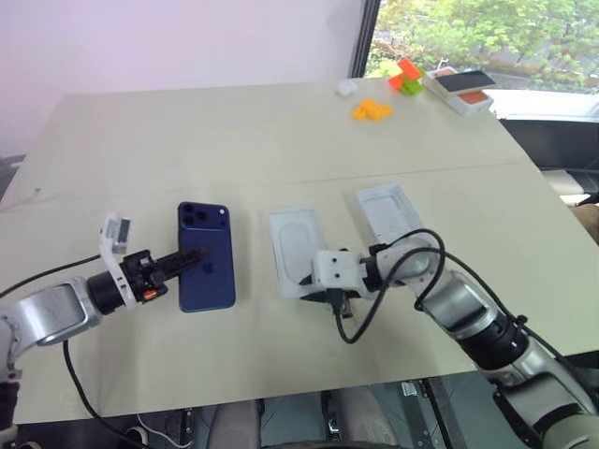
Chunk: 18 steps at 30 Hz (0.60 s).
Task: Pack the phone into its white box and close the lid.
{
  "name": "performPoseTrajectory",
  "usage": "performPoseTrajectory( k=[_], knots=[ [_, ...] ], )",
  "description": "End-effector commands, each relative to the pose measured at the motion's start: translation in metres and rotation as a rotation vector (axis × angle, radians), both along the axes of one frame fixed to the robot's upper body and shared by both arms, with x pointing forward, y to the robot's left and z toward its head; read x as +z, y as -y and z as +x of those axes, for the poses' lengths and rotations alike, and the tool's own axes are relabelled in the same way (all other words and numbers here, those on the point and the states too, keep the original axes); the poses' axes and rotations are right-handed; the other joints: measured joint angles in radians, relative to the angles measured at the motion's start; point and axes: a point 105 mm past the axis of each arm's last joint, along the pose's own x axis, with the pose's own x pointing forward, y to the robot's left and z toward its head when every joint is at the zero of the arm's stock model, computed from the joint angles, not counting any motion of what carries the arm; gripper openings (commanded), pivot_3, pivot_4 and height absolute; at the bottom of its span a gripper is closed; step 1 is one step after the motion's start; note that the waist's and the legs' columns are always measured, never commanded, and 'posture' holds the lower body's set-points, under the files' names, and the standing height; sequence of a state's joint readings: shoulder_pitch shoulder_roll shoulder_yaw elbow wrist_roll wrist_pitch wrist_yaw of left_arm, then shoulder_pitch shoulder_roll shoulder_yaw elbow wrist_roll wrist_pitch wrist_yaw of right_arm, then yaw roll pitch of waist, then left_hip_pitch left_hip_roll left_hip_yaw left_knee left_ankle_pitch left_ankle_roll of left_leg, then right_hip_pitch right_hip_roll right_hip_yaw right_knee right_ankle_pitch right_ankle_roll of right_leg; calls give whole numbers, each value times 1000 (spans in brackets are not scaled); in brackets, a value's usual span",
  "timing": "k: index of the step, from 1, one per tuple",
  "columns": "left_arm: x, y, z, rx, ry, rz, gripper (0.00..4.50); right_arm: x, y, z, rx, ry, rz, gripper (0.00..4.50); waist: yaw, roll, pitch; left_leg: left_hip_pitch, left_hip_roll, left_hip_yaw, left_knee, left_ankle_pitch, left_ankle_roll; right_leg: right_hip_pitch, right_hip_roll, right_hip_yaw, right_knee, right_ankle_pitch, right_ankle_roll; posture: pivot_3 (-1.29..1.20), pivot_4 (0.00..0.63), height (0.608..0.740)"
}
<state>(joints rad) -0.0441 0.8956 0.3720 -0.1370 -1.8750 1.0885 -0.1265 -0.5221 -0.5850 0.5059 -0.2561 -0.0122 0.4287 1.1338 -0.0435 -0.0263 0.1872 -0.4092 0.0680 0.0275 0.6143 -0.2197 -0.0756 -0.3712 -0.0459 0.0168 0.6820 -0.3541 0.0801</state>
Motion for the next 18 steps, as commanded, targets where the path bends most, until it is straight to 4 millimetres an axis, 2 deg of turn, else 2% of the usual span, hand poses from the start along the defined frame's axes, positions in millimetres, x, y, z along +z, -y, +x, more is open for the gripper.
performPoseTrajectory(
  k=[1,6,10,18],
  knots=[
    [16,0,0,-21,50,-32,0,10,-13,-6,33,22,51,608,0,0,0,0,0,0,0,0,0,0,0,0,0,0,0,0,150,740],
    [15,0,0,-18,49,-21,0,5,-26,-5,-13,24,56,608,3,0,0,0,0,0,0,0,0,0,0,0,0,0,0,0,150,740],
    [15,-1,0,-10,52,-11,0,1,-27,-1,-58,30,36,608,2,0,0,0,0,0,0,0,0,0,0,0,0,0,0,0,150,740],
    [13,0,-1,-12,44,-14,0,-2,-35,-6,-66,-7,39,608,2,-1,0,0,0,0,0,0,0,0,0,0,0,0,0,0,150,740]
  ],
)
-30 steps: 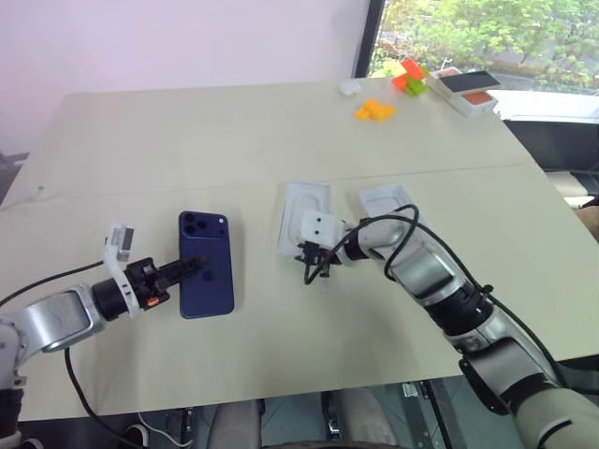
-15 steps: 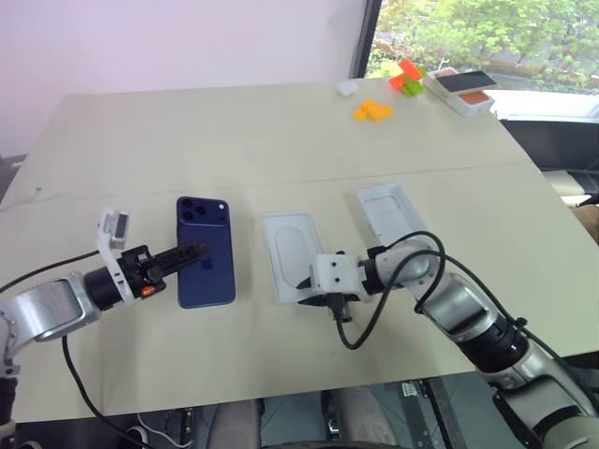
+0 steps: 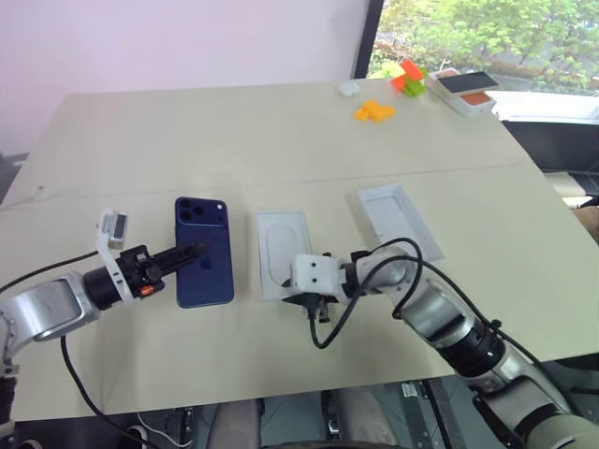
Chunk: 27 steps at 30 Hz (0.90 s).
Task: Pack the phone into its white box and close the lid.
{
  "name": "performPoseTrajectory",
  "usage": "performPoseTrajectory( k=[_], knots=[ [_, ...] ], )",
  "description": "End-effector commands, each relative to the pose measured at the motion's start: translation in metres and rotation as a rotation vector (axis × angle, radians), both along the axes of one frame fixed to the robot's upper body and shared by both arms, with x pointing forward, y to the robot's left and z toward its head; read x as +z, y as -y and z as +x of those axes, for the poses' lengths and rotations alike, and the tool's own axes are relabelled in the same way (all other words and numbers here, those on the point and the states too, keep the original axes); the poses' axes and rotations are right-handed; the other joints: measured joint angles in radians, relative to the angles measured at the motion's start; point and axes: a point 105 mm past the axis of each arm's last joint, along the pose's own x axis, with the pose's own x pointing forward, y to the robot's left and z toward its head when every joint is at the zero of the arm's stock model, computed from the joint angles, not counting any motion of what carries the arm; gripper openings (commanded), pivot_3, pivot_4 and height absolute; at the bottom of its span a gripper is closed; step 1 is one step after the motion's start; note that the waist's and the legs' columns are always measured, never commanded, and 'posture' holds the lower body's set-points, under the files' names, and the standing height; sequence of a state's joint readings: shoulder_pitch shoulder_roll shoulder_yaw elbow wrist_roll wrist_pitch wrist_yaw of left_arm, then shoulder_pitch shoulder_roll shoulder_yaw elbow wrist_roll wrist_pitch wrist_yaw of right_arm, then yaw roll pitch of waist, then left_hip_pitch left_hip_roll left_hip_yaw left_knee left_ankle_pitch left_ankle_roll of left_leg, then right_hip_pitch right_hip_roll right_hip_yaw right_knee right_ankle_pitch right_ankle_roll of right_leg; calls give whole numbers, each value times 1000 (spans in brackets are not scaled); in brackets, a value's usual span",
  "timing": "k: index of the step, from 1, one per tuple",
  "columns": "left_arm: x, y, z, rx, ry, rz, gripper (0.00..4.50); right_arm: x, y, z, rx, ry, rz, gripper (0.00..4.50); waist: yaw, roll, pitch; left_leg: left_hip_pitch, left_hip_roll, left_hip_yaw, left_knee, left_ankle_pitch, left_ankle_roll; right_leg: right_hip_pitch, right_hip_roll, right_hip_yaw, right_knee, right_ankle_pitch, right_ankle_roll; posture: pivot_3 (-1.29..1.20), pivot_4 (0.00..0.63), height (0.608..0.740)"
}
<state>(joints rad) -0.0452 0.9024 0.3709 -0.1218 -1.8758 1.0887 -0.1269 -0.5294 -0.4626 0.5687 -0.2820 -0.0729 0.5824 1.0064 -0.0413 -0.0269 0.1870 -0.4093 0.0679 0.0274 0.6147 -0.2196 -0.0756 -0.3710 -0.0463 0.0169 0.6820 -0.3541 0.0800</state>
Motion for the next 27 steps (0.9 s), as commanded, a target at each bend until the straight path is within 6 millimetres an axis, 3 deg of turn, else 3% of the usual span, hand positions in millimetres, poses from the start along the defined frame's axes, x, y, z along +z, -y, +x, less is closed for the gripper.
performPoseTrajectory(
  k=[1,4,11,16,20,27],
  knots=[
    [14,3,-2,-23,51,-13,0,3,-6,-7,26,-4,2,608,0,0,0,0,0,0,0,0,0,0,0,0,0,0,0,0,150,740],
    [13,4,-2,-25,49,-8,0,4,-8,-4,2,5,19,608,0,0,0,0,0,0,0,0,0,0,0,0,0,0,0,0,150,740],
    [12,6,-2,-26,51,-13,0,13,-11,-1,-1,-2,61,4045,1,0,0,0,0,0,0,0,0,0,0,0,0,0,0,0,150,740],
    [12,5,1,-22,53,-11,0,38,-12,0,61,-21,172,4045,0,0,0,0,0,0,0,0,0,0,0,0,0,0,0,0,150,740],
    [17,9,5,-17,72,-24,0,68,-3,16,43,-54,300,4045,1,-1,0,0,0,0,0,0,0,0,0,0,0,0,0,0,150,740],
    [5,29,26,28,47,-26,0,81,26,39,-13,-48,342,4045,17,-1,1,0,-1,0,0,0,0,1,0,0,-1,0,0,0,150,740]
  ],
)
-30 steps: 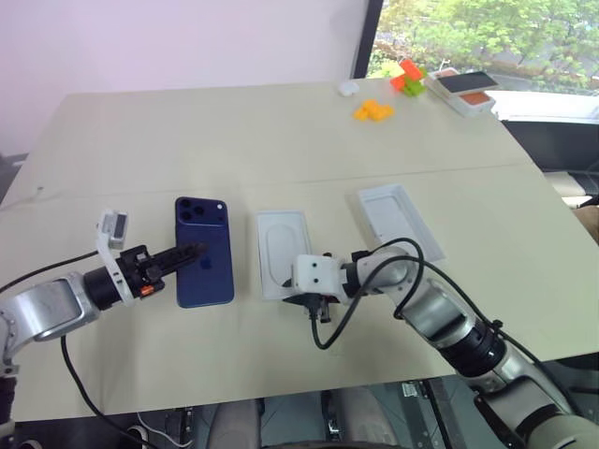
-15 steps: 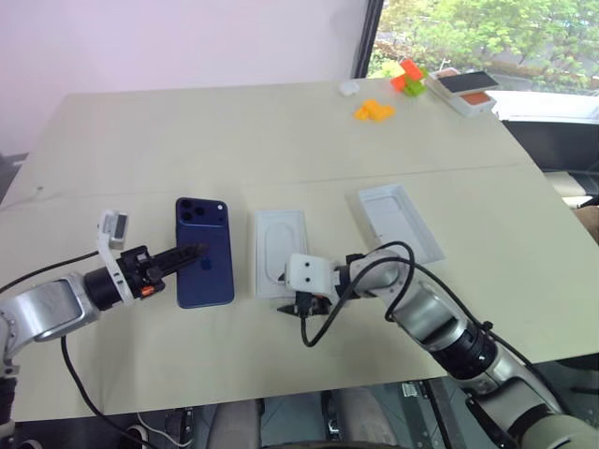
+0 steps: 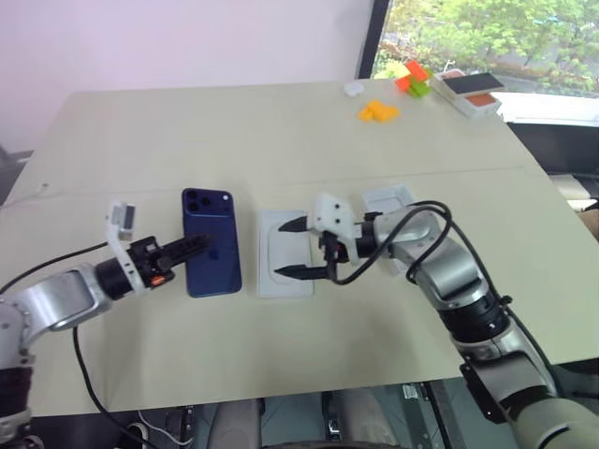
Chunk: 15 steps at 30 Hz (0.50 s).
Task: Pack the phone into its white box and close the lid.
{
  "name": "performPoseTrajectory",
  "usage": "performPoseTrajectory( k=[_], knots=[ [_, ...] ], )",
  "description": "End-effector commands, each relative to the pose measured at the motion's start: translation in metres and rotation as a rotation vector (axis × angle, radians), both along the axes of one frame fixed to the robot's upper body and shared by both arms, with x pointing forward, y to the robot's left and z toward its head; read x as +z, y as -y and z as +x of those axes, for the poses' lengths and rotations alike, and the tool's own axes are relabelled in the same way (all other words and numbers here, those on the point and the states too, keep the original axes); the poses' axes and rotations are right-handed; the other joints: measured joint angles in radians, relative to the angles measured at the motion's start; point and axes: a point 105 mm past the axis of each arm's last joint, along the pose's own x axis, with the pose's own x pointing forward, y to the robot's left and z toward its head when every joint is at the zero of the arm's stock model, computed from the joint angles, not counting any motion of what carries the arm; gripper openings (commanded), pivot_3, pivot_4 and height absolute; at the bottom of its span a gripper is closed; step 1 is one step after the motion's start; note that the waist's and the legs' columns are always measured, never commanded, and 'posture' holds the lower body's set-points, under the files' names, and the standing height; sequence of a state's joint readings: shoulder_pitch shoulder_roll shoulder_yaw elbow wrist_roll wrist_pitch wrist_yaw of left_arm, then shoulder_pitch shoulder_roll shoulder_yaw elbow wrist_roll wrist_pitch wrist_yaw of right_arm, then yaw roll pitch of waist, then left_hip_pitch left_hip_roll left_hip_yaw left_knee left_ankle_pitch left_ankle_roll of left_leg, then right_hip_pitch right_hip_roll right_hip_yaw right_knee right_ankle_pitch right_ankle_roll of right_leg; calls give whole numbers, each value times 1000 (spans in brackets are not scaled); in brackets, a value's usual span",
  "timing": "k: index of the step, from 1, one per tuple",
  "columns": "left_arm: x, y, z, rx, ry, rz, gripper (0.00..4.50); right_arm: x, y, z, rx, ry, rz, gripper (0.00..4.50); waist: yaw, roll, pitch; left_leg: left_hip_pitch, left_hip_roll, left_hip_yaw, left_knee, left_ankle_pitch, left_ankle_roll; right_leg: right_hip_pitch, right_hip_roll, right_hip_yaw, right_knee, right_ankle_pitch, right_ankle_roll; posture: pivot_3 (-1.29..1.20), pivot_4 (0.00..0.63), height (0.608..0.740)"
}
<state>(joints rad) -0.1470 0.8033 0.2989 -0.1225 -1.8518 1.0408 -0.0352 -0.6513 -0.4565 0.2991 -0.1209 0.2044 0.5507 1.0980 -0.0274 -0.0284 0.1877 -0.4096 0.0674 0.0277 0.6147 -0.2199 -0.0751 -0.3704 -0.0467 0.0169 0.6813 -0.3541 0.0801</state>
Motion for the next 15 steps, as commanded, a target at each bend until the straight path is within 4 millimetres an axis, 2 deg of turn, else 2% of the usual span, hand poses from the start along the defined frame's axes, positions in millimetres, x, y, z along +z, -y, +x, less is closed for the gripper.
performPoseTrajectory(
  k=[1,5,15],
  knots=[
    [4,13,11,20,14,-7,0,21,7,7,12,41,66,4045,3,0,0,0,0,0,0,0,0,0,0,0,0,0,0,0,150,740],
    [1,27,20,33,-19,-75,0,17,16,13,8,78,54,4045,8,0,0,0,0,0,0,0,0,0,1,0,1,0,0,0,150,740],
    [-14,62,24,-22,-68,-80,0,12,26,15,19,99,39,4045,12,0,0,0,0,0,2,0,0,1,1,0,0,0,1,0,150,740]
  ],
)
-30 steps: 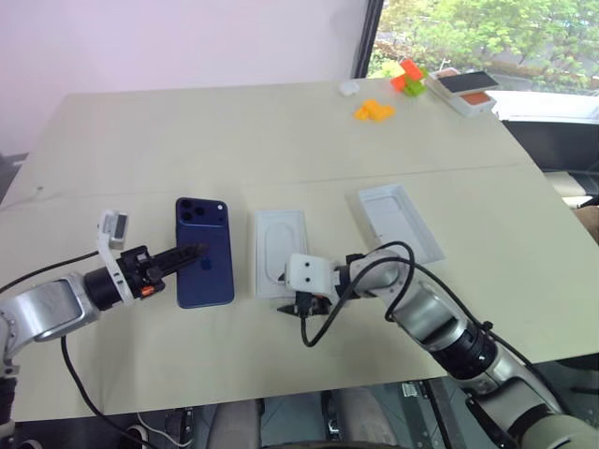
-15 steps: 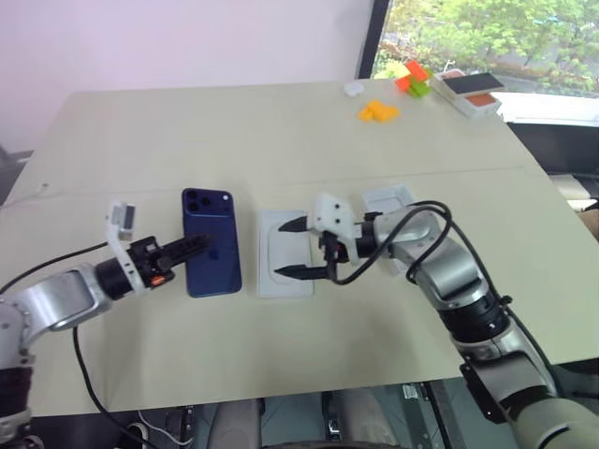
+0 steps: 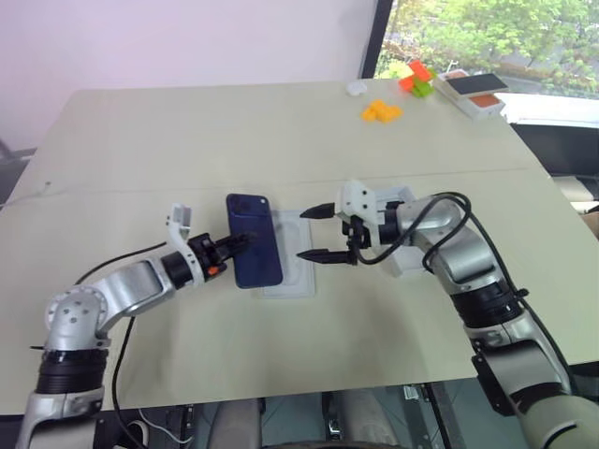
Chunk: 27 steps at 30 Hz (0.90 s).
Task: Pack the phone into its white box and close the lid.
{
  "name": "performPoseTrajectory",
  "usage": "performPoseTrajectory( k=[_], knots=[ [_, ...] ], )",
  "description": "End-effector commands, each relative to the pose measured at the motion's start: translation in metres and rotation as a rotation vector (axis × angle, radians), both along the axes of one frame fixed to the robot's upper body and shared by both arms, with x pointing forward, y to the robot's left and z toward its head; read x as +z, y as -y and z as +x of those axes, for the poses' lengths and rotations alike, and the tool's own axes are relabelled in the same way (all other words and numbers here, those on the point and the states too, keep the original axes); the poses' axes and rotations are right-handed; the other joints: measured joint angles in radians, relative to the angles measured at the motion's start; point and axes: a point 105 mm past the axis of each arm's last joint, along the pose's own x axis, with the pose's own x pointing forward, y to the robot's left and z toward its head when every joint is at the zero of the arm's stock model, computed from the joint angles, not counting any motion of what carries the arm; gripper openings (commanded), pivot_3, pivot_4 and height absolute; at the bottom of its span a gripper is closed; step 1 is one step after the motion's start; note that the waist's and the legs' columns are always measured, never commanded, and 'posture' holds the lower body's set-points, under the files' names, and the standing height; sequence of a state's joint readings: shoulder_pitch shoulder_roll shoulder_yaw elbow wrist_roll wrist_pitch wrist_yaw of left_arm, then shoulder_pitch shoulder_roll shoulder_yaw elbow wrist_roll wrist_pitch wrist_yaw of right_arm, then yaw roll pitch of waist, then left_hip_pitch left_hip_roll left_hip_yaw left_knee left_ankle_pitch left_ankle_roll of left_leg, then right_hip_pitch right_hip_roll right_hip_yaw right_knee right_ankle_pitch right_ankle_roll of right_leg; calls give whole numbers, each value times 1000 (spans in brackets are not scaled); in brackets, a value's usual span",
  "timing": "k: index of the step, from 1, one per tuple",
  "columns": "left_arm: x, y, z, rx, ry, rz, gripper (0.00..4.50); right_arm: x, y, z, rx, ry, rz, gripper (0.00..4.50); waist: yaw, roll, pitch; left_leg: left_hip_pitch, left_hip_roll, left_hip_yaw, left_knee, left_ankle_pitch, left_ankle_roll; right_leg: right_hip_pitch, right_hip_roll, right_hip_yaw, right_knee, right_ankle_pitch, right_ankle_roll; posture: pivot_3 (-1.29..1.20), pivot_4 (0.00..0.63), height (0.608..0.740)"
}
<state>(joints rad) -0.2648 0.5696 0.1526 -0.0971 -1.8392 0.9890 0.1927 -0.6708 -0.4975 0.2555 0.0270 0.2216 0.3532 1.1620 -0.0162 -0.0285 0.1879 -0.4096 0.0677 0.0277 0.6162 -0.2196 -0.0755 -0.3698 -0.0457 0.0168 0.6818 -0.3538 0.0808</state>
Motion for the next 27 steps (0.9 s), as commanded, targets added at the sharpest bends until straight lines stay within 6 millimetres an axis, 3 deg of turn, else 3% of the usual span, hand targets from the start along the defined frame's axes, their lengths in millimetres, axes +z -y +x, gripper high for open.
performPoseTrajectory(
  k=[1,3,4,14,18,27],
  knots=[
    [9,13,3,-20,39,-27,0,7,6,0,5,24,25,4045,2,0,0,0,0,0,0,0,0,0,0,0,0,0,0,0,150,740],
    [8,15,6,-20,37,-22,0,9,9,1,1,12,42,4045,2,0,0,0,0,0,1,0,0,1,0,0,0,0,0,0,150,740],
    [7,16,7,-19,28,-27,0,8,10,0,3,1,45,4285,3,0,0,0,0,0,1,0,0,1,0,0,0,0,1,0,150,740],
    [-2,24,12,-34,-5,-41,0,2,12,-3,9,34,14,4285,2,0,0,0,0,0,2,2,-4,2,1,-1,0,1,1,0,150,740],
    [-17,26,14,-32,-57,8,0,0,16,-3,8,44,3,4285,3,0,0,0,0,0,2,2,-4,2,1,-1,0,1,1,0,150,740],
    [-29,33,10,-104,-57,117,0,-1,13,-3,0,60,0,4285,3,0,0,1,0,0,4,2,-4,4,1,-1,0,1,1,0,150,740]
  ],
)
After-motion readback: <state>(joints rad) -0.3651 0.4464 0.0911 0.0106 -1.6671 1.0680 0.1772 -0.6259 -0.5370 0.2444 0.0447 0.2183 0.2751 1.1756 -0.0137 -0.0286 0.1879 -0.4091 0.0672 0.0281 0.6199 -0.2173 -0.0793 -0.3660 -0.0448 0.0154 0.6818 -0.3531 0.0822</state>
